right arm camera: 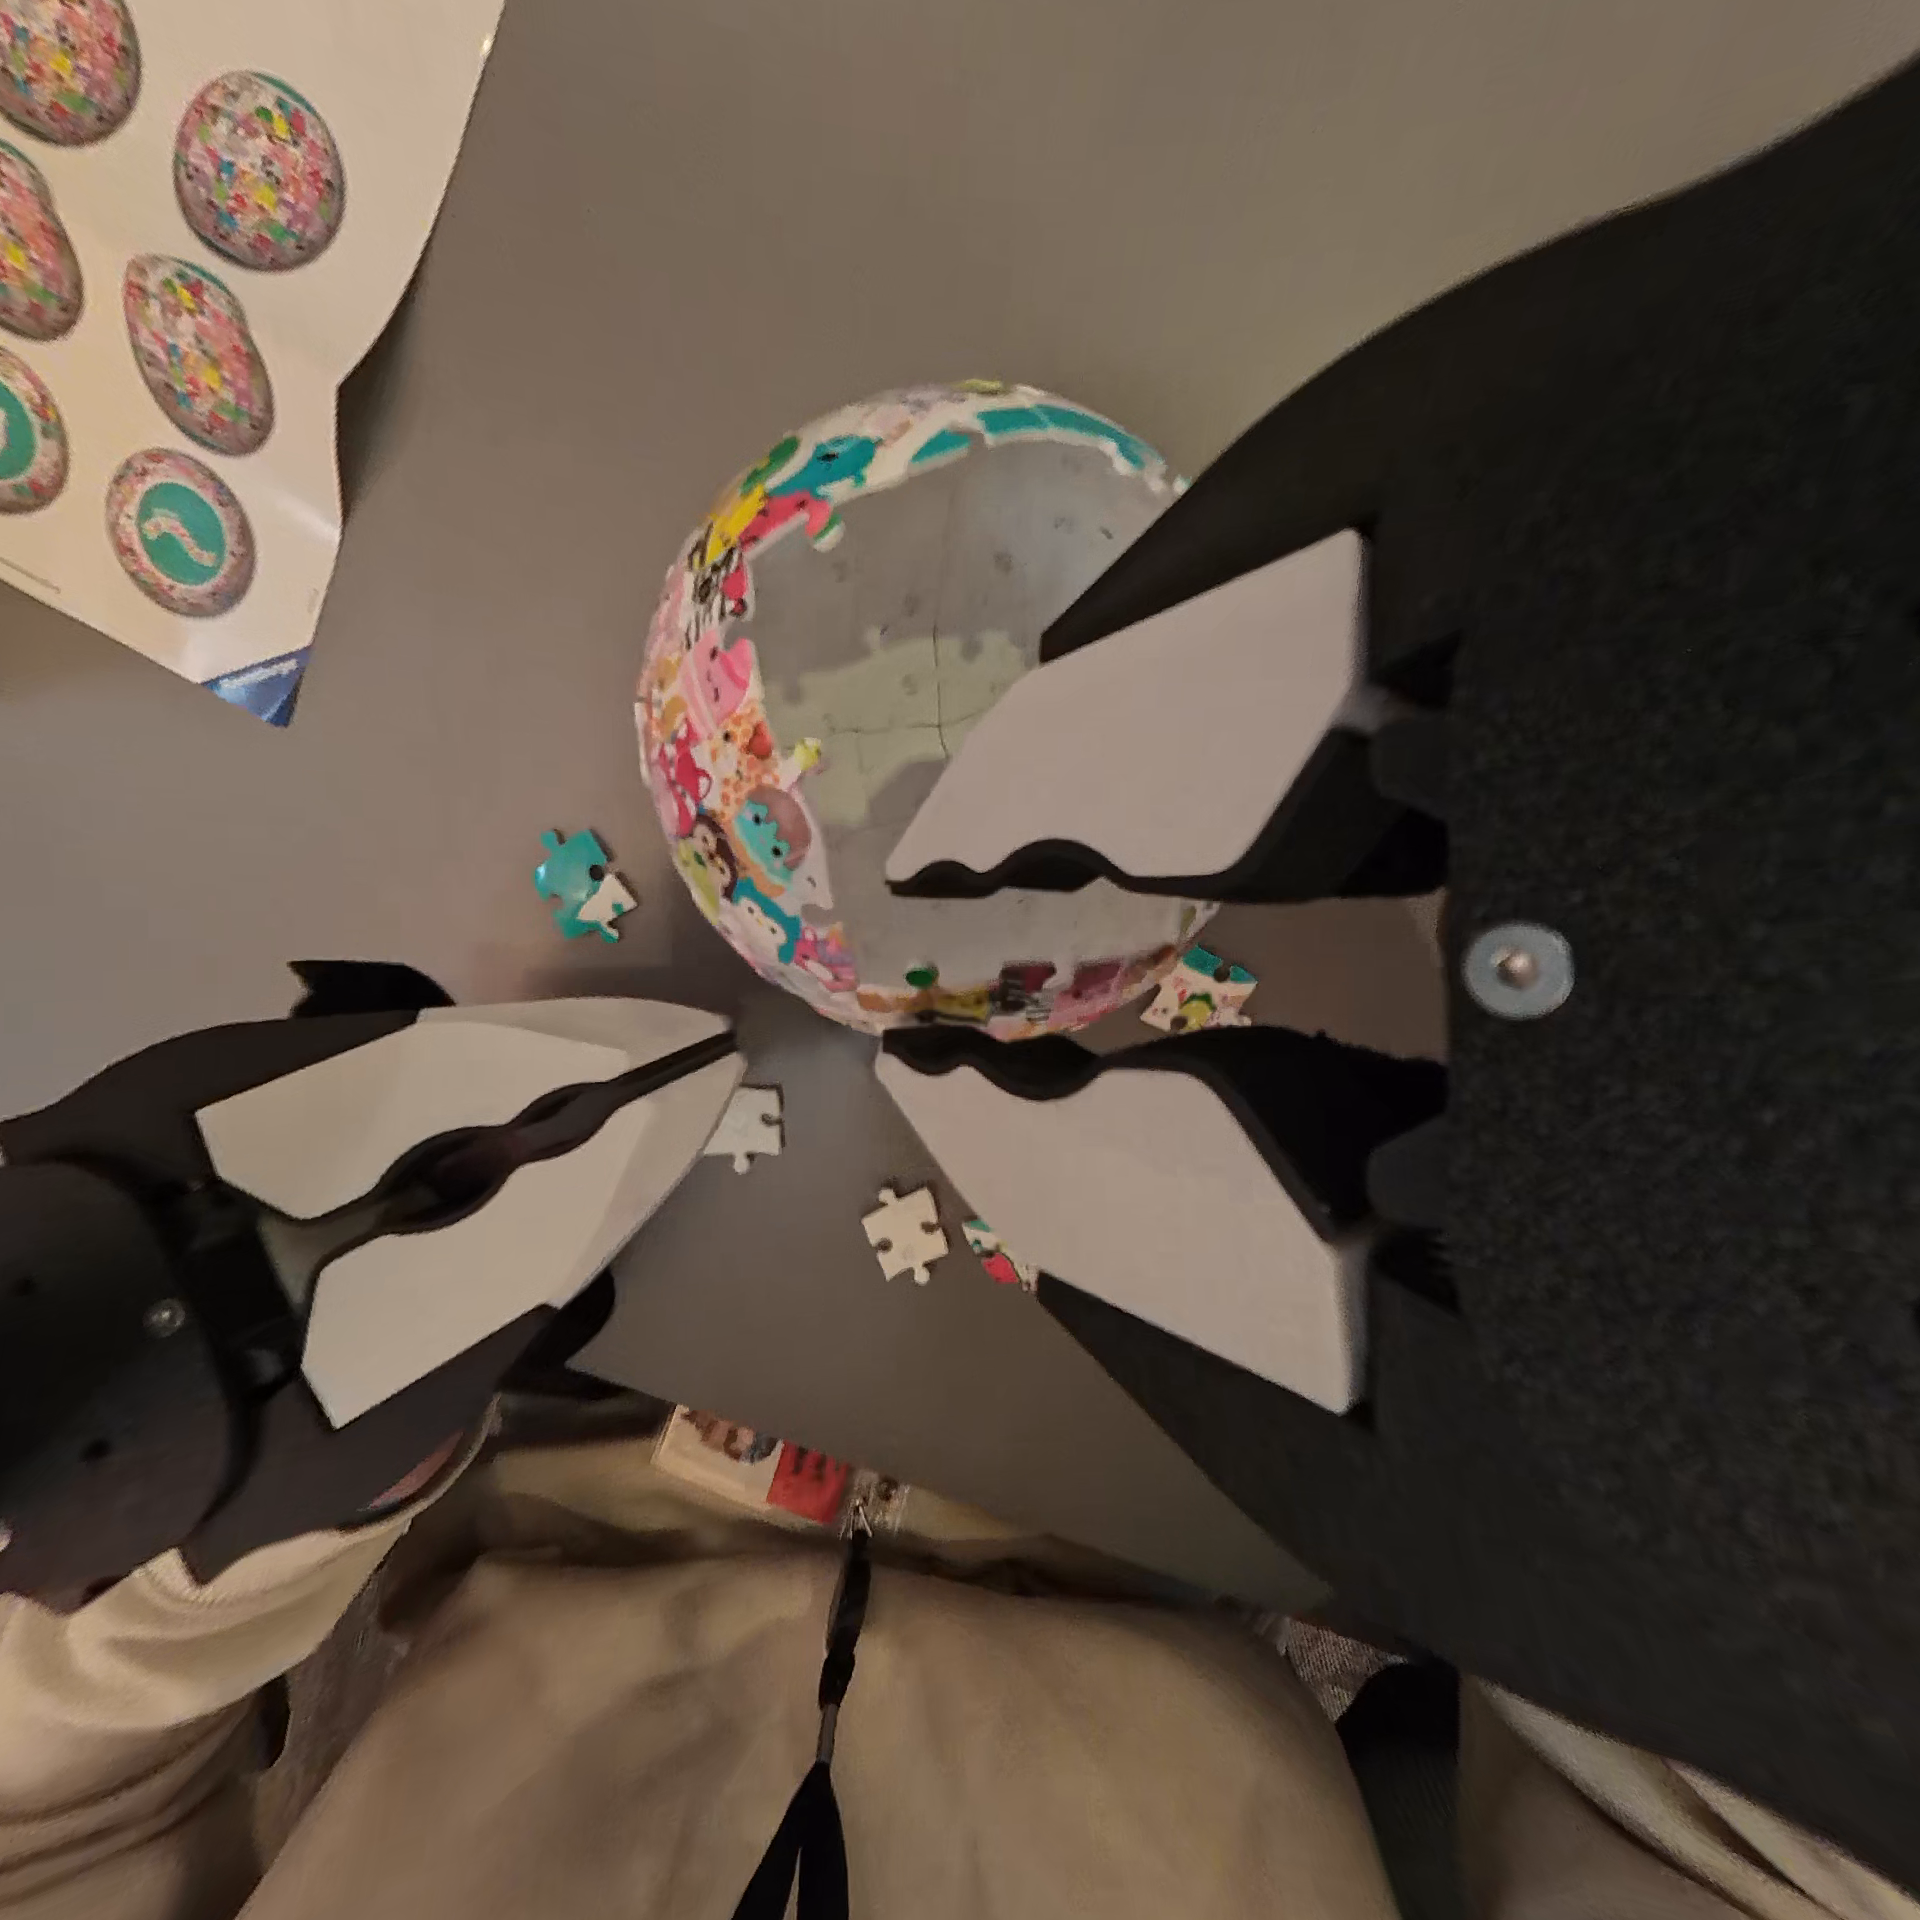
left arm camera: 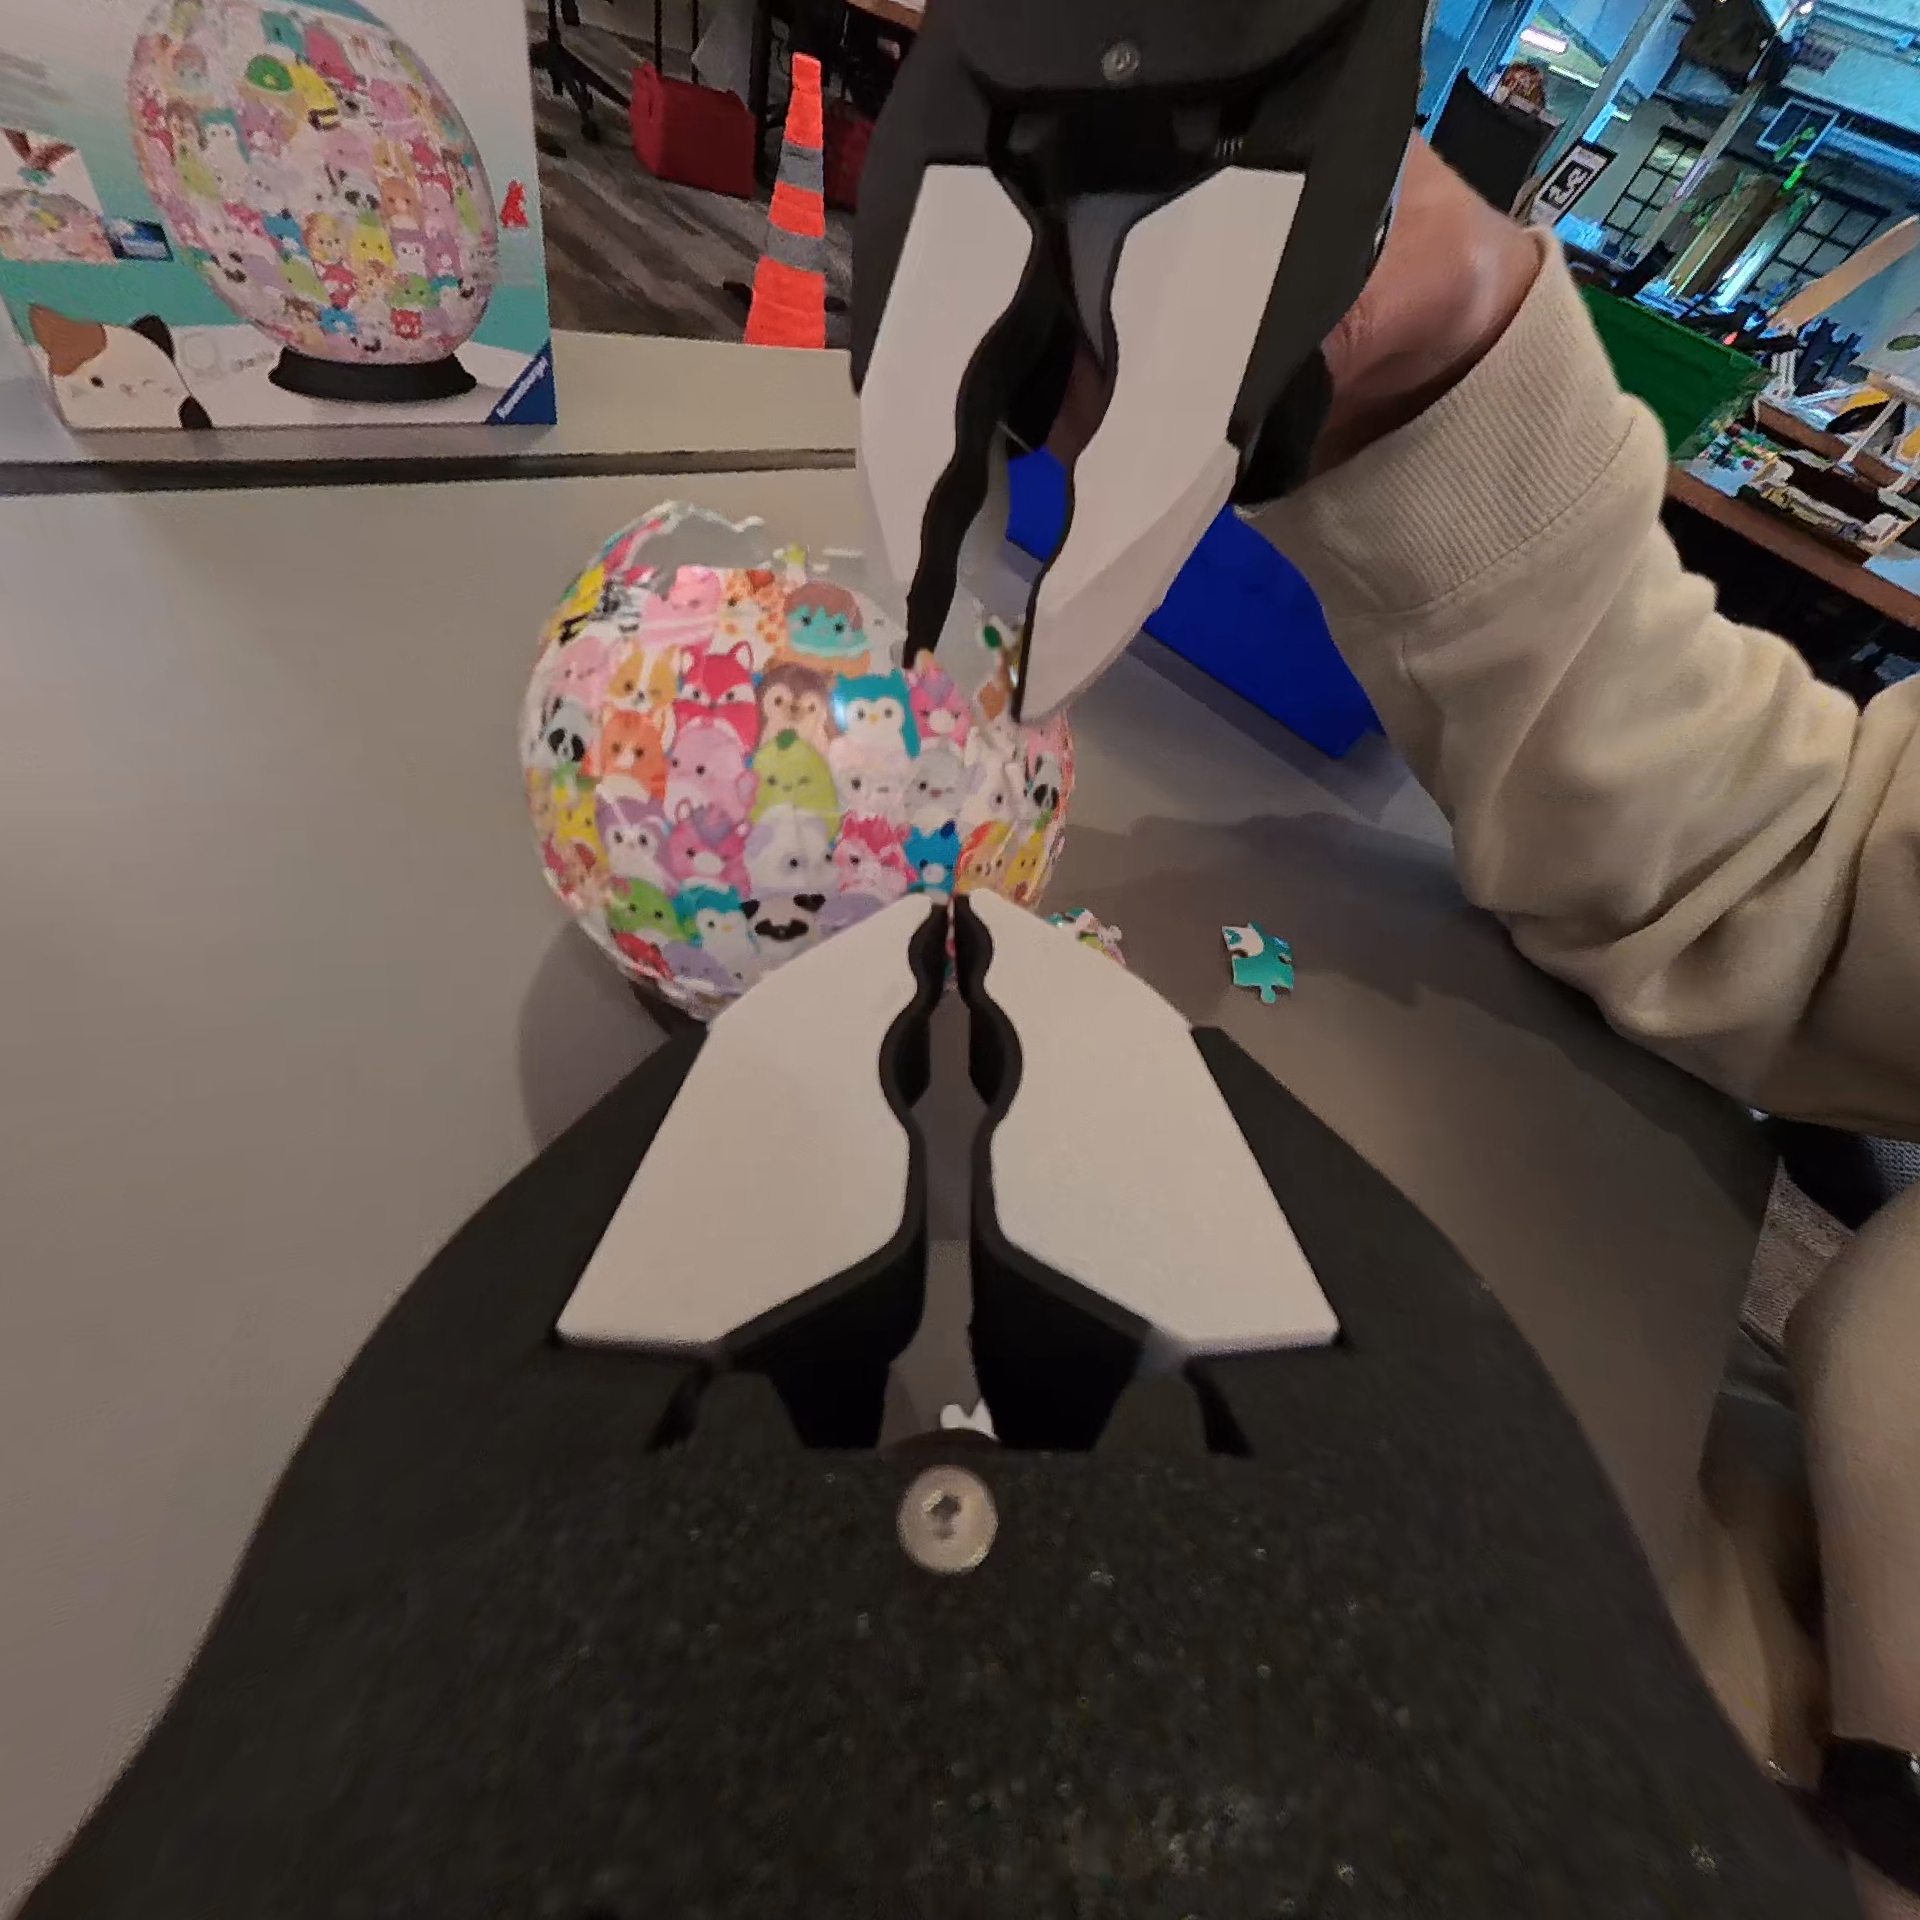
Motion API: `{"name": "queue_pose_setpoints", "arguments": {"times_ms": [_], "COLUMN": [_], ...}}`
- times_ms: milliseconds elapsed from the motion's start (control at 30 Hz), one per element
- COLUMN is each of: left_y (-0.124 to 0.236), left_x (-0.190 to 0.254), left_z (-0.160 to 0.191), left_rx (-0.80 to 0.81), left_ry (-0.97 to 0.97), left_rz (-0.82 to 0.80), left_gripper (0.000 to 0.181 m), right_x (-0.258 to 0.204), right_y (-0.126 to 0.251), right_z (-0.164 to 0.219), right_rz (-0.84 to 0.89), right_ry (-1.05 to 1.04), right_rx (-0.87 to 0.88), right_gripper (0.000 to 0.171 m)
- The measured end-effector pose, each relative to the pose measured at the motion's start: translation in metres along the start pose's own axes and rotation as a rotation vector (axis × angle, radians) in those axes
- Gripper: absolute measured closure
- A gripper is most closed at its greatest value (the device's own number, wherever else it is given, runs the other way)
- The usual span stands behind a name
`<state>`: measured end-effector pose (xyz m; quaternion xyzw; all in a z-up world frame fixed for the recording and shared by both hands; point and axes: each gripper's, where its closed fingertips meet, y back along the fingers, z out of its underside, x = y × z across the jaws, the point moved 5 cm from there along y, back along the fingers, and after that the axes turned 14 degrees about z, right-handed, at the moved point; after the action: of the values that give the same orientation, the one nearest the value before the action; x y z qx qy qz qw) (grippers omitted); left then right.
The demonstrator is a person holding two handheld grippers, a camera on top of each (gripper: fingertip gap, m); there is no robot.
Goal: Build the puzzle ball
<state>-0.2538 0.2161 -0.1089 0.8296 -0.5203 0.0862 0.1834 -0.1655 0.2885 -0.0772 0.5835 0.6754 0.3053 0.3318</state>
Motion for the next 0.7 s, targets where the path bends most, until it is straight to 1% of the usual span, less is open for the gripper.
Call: {"name": "queue_pose_setpoints", "arguments": {"times_ms": [267, 400, 533, 700], "left_y": [0.000, -0.009, -0.021, -0.033], "left_x": [0.002, 0.007, 0.012, 0.019], "left_z": [0.004, 0.006, 0.008, 0.002], "left_rx": [-0.017, -0.035, -0.055, -0.071], "left_ry": [0.000, -0.011, -0.034, -0.092], "left_rz": [0.037, 0.068, 0.093, 0.101], "left_gripper": [0.181, 0.181, 0.181, 0.181], "right_x": [-0.001, -0.003, -0.003, -0.003], "right_y": [0.003, 0.000, -0.001, 0.000], "right_z": [-0.003, -0.003, -0.002, -0.002], "right_rz": [-0.013, -0.014, -0.018, -0.032], "right_ry": [-0.023, -0.011, -0.011, -0.022], "right_rx": [0.013, -0.003, -0.012, -0.011], "right_gripper": [0.151, 0.152, 0.159, 0.160]}}
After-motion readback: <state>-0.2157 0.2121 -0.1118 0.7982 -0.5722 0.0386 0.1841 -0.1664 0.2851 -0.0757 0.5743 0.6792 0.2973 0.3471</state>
